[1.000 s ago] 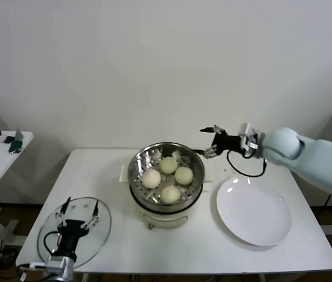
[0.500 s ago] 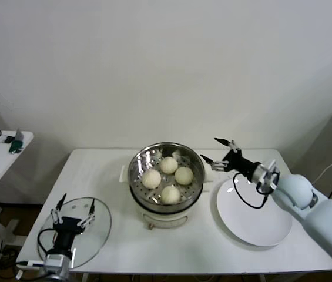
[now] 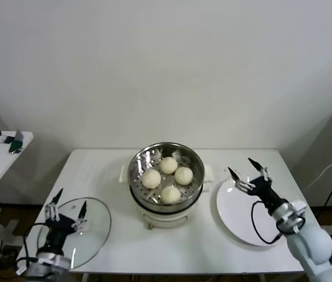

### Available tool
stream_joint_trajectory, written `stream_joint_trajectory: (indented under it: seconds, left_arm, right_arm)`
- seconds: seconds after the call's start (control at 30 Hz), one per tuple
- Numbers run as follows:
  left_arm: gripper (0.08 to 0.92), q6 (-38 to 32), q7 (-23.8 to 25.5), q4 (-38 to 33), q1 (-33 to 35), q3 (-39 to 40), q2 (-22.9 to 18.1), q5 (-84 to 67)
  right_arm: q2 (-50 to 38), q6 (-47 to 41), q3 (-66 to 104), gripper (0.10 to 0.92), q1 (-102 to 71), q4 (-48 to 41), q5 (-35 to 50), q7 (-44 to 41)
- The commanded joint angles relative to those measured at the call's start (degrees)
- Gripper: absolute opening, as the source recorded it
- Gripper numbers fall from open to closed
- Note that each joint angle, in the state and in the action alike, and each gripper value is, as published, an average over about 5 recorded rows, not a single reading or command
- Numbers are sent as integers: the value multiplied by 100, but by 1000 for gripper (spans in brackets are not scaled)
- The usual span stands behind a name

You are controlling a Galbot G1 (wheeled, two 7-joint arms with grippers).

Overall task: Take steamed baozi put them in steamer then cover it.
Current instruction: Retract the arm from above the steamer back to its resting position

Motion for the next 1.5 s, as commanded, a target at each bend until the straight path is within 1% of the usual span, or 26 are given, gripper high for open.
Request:
stream_joint_trajectory:
  seconds: [0.03, 0.17, 0.3, 0.4, 0.7, 1.0, 1.23, 1.5]
  left_arm:
    - [823, 403, 432, -72, 204, -149, 240, 4155]
    - [823, 455, 489, -46, 468, -54, 199, 4278]
    - [823, 569, 312, 29, 666, 12, 32, 4279]
    - [823, 573, 189, 221, 642, 42, -39, 4259]
    - [823, 483, -76, 907, 300, 103, -129, 4153]
    - [823, 476, -214, 1468, -188, 108, -84, 4166]
    - [823, 503, -443, 1745, -497, 146, -20, 4086]
    - [823, 525, -565, 1995, -732, 185, 32, 3966]
  right_arm:
    - [995, 80, 988, 823, -1326, 217, -364, 95]
    - [1040, 81, 1026, 823, -1321, 129, -381, 81]
    - [1069, 98, 1025, 823, -1216, -7, -407, 75]
    - [1074, 95, 986, 823, -1145, -54, -435, 70]
    - [1046, 102, 923, 823, -1016, -157, -557, 62]
    - [1046, 121, 961, 823, -1024, -174, -637, 42]
    - [1082, 173, 1022, 823, -1096, -176, -732, 1]
    - [1209, 245, 1072, 823, -1171, -179, -862, -64]
